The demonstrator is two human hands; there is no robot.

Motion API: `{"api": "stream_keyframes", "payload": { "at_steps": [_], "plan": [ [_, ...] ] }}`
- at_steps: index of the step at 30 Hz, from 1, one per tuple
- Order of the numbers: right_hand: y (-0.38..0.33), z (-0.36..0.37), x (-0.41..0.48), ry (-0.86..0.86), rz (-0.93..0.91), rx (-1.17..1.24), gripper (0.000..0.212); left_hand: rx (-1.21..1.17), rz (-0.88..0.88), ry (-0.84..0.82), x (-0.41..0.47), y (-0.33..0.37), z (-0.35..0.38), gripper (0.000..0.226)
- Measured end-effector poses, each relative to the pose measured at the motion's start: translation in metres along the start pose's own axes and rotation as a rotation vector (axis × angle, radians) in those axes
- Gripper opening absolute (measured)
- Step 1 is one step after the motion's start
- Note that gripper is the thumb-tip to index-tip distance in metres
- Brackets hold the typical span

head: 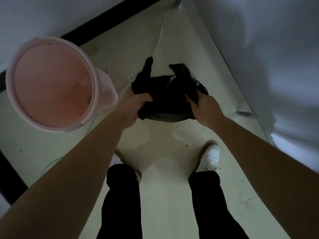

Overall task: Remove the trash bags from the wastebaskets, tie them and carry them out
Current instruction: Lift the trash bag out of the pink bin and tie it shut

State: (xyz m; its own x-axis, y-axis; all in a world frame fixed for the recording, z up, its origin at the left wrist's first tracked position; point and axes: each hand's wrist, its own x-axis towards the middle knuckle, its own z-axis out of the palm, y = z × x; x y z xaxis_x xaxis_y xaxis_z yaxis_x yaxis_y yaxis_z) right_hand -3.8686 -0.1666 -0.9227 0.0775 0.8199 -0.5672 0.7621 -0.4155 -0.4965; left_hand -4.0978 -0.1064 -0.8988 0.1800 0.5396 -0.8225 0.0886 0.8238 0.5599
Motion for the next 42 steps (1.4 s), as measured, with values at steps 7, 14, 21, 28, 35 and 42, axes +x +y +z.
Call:
{"api": "stream_keyframes", "payload": {
  "at_steps": [7, 14, 21, 28, 35, 42],
  "plan": [
    [-0.001, 0.015, 0.008, -0.169, -0.323, -0.387, 0.030, 0.061, -0.039, -0.217, -0.015, -0.024, 0.000, 0.037],
    [-0.011, 0.026, -0.002, -0.211, -0.116, -0.021, 0.044, -0.233, -0.055, 0.132, -0.006, -0.025, 0.008, 0.029],
    [0.022, 0.020, -0.006, -0.103, -0.184, -0.081, 0.031, -0.099, 0.043, -0.193, -0.005, -0.023, -0.013, 0.036],
    [-0.008, 0.025, 0.006, -0.183, -0.460, -0.300, 0.036, 0.031, 0.007, -0.266, -0.011, -0.017, -0.005, 0.041],
    [-0.018, 0.018, 0.010, -0.448, -0.048, 0.066, 0.030, -0.117, -0.011, -0.196, -0.005, -0.027, -0.004, 0.035],
    [-0.038, -0.019, 0.015, -0.338, 0.252, 0.917, 0.048, -0.063, -0.028, -0.312, -0.008, -0.034, -0.006, 0.044]
  ]
}}
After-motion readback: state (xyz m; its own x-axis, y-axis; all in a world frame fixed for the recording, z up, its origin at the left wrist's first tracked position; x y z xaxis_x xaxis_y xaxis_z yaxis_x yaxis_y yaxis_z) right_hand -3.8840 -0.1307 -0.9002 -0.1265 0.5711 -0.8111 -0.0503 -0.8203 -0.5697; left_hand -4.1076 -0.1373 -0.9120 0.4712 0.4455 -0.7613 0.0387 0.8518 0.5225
